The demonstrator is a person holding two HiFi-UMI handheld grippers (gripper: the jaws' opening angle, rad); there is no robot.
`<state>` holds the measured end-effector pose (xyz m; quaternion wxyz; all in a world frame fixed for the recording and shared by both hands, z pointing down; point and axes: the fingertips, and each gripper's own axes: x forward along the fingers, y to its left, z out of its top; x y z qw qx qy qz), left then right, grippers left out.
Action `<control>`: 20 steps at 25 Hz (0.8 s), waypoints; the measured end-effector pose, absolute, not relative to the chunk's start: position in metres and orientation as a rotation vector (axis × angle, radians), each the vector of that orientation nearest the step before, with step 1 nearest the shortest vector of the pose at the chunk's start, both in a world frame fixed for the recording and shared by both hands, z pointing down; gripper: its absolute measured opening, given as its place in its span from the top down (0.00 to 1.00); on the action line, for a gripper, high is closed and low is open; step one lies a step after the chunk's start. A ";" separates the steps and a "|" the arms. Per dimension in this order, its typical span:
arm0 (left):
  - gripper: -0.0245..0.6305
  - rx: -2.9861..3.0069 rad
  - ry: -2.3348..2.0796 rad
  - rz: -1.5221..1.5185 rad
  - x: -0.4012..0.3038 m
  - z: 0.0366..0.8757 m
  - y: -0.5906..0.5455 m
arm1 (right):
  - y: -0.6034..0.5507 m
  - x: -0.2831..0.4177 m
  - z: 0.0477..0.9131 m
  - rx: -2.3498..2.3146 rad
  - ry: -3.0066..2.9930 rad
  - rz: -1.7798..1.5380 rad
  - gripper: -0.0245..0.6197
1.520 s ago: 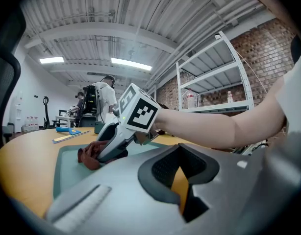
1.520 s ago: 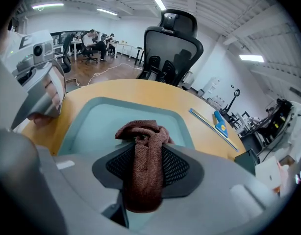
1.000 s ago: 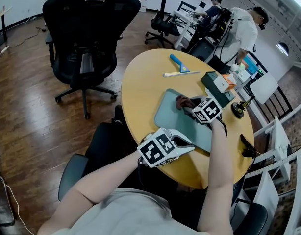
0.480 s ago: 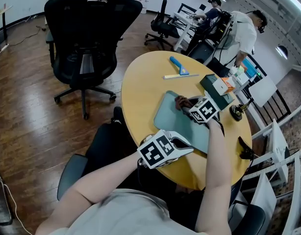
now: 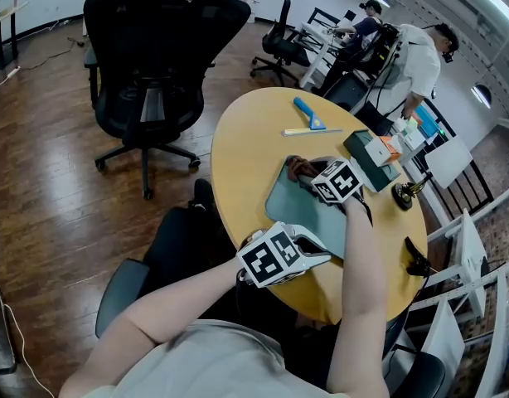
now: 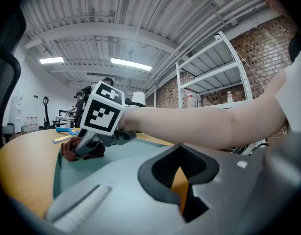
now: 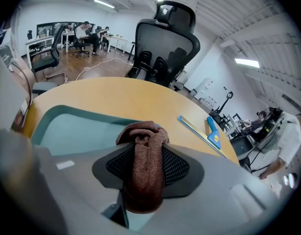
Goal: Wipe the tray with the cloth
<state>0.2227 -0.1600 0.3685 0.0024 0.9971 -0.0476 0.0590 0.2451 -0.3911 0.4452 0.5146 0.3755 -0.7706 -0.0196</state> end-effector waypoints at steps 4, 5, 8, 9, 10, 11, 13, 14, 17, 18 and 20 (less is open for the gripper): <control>0.96 3.131 -0.150 0.183 0.223 0.368 -0.158 | -0.386 0.240 0.447 0.886 -1.849 -0.048 0.72; 0.96 3.134 -0.154 0.185 0.222 0.369 -0.158 | -0.382 0.237 0.446 0.877 -1.855 -0.050 0.72; 0.96 3.131 -0.156 0.188 0.221 0.369 -0.158 | -0.366 0.223 0.445 0.830 -1.890 -0.049 0.72; 0.96 3.126 -0.153 0.190 0.221 0.369 -0.158 | -0.360 0.218 0.445 0.812 -1.901 -0.047 0.72; 0.96 3.124 -0.153 0.192 0.221 0.370 -0.159 | -0.354 0.213 0.446 0.795 -1.910 -0.048 0.72; 0.96 3.125 -0.154 0.194 0.221 0.370 -0.159 | -0.349 0.208 0.446 0.780 -1.915 -0.052 0.72; 0.96 3.127 -0.155 0.193 0.221 0.369 -0.160 | -0.339 0.199 0.446 0.754 -1.919 -0.065 0.72; 0.96 3.126 -0.154 0.190 0.221 0.369 -0.160 | -0.335 0.195 0.445 0.743 -1.918 -0.072 0.72; 0.96 3.124 -0.149 0.186 0.220 0.369 -0.159 | -0.322 0.185 0.445 0.714 -1.920 -0.089 0.72; 0.96 3.123 -0.148 0.186 0.221 0.369 -0.159 | -0.318 0.183 0.446 0.704 -1.923 -0.091 0.72; 0.96 3.120 -0.145 0.187 0.221 0.369 -0.159 | -0.310 0.178 0.446 0.685 -1.928 -0.094 0.72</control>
